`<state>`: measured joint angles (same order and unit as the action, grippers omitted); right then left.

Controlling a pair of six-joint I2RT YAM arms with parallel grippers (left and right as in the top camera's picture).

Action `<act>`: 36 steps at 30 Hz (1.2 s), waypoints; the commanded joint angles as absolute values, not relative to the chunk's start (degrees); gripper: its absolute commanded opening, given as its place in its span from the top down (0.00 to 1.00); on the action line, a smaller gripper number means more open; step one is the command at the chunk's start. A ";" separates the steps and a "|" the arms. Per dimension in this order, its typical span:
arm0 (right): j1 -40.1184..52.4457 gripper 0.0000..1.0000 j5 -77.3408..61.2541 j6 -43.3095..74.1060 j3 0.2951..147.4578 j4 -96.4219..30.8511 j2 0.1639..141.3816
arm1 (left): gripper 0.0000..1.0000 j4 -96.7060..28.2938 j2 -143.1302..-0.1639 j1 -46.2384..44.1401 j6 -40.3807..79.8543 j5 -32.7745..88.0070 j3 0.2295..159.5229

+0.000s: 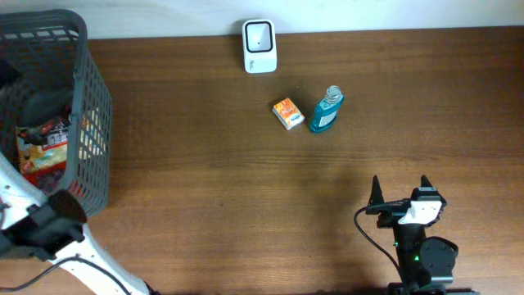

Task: Scan the item barcode
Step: 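Reach into the basket and grasp the red snack bag with left gripper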

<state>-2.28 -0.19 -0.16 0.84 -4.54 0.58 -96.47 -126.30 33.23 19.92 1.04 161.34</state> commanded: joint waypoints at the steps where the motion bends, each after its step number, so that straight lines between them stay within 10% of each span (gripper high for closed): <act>1: -2.61 0.02 0.30 -0.16 0.32 -4.67 0.19 | 0.01 -96.73 -123.20 34.74 19.86 1.02 148.99; 20: -2.61 0.02 0.30 -0.16 0.32 -4.67 0.19 | 0.04 -65.56 -123.20 34.68 36.49 -13.87 100.68; 30: -2.61 0.02 0.30 -0.16 0.32 -4.67 0.19 | 0.80 -62.87 -123.17 34.68 36.67 -13.91 95.57; 36: -2.61 0.01 0.30 -0.16 0.32 -4.67 0.19 | 1.00 -71.42 -121.38 34.68 36.67 -11.70 105.43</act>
